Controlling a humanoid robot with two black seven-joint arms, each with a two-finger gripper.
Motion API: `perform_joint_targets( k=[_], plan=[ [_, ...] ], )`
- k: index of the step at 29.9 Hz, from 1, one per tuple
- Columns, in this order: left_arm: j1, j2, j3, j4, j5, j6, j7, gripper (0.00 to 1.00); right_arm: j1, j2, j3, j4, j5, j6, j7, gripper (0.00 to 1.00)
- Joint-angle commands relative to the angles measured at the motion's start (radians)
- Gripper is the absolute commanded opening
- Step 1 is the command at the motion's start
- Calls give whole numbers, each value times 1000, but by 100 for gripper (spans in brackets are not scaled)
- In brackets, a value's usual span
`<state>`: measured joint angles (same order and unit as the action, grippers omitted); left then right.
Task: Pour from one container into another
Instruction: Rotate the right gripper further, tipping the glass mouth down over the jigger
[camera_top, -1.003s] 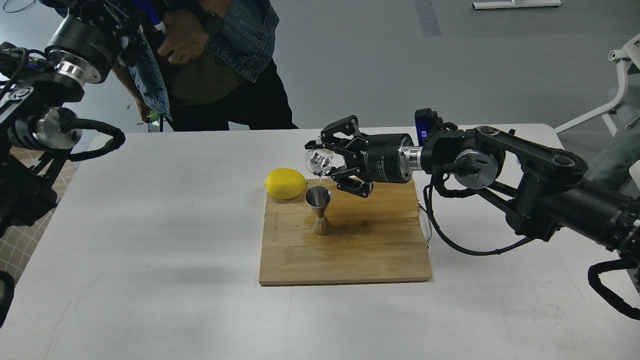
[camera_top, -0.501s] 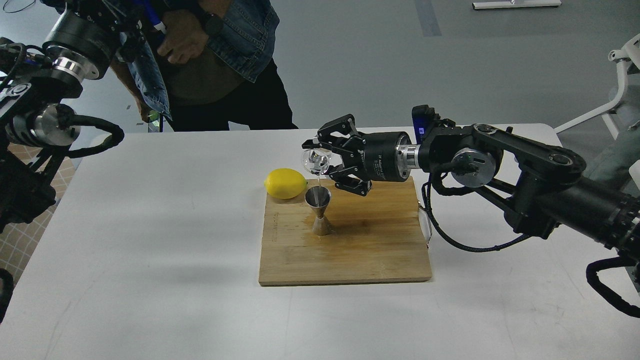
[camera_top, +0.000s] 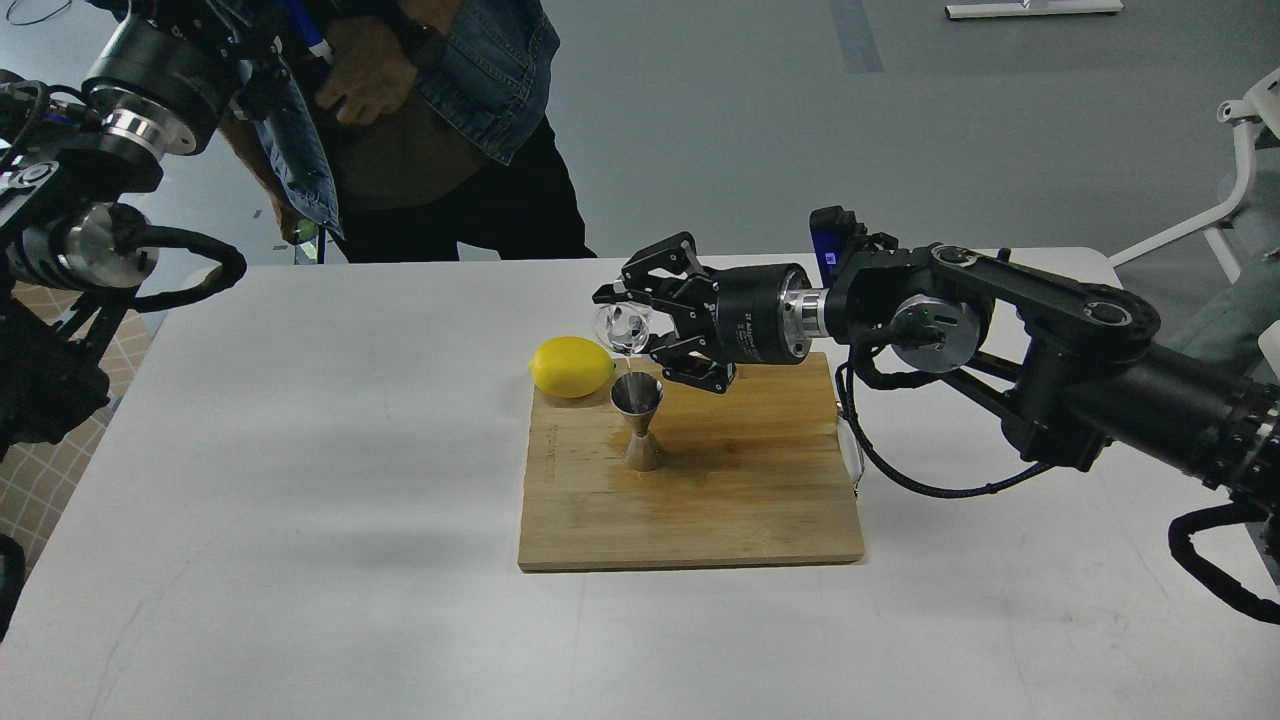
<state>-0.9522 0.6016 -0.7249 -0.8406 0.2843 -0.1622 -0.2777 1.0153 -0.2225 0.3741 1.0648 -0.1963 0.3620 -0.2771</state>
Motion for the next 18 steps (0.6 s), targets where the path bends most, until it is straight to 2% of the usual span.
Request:
perform_joint_targets(
  k=[1, 18],
  plan=[
    [1, 1, 1, 0, 0, 1, 0, 98, -4, 0, -1, 0, -6, 0, 2, 43],
    [0, 0, 1, 2, 0, 3, 2, 98, 2, 0, -1, 1, -32, 0, 7, 43]
  ],
)
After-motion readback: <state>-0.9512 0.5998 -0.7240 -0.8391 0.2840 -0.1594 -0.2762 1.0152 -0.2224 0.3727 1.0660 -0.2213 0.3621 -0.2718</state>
